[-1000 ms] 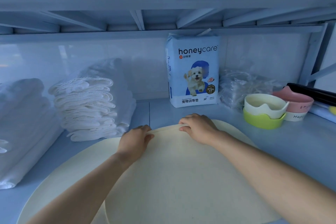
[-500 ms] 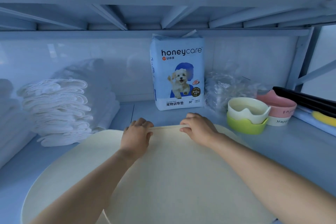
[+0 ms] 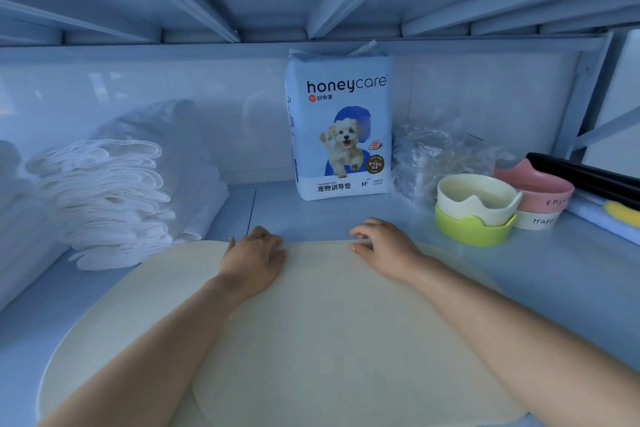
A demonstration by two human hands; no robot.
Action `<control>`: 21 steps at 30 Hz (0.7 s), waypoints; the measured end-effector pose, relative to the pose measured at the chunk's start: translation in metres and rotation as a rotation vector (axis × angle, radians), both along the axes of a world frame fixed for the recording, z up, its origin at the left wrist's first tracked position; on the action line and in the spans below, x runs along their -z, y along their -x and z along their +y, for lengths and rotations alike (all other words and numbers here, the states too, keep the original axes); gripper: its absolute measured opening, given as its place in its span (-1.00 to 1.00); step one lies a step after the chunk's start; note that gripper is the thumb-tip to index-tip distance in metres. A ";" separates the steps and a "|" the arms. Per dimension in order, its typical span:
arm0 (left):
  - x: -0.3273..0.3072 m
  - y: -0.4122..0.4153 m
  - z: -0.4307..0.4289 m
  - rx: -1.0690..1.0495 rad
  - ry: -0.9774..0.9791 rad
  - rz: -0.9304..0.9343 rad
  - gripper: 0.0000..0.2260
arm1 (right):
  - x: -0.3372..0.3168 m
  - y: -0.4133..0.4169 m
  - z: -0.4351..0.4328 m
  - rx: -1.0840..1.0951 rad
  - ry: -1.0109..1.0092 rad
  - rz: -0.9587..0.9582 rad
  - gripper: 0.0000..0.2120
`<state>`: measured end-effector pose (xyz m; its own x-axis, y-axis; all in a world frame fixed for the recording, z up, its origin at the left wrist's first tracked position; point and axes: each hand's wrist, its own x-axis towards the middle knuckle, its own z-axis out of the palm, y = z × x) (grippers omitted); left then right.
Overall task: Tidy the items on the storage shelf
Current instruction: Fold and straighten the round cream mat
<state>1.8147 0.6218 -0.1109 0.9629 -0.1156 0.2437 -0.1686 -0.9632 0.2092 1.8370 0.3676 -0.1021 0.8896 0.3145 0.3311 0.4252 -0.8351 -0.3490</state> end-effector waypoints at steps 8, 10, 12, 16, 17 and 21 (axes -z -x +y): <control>-0.008 -0.005 0.011 -0.026 -0.125 -0.022 -0.69 | -0.003 -0.004 -0.004 0.066 0.079 0.059 -0.73; -0.006 -0.005 0.015 -0.032 -0.085 -0.008 -0.73 | -0.002 -0.004 -0.006 0.061 0.056 0.043 -0.79; -0.005 -0.006 0.018 -0.023 -0.107 -0.011 -0.75 | -0.001 -0.004 -0.007 0.052 0.029 0.025 -0.86; -0.008 -0.006 0.019 -0.032 -0.195 -0.016 -0.72 | -0.002 -0.004 -0.007 0.033 0.029 0.002 -0.89; -0.008 -0.006 0.019 -0.035 -0.203 -0.010 -0.72 | -0.002 -0.003 -0.007 0.033 0.040 -0.005 -0.89; -0.011 -0.004 0.017 -0.048 -0.229 -0.015 -0.73 | -0.001 -0.005 -0.007 0.022 0.061 -0.015 -0.87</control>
<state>1.8189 0.6391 -0.0995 0.9652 -0.1234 0.2308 -0.1225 -0.9923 -0.0182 1.8421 0.3603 -0.1007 0.8917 0.3147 0.3253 0.4111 -0.8639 -0.2911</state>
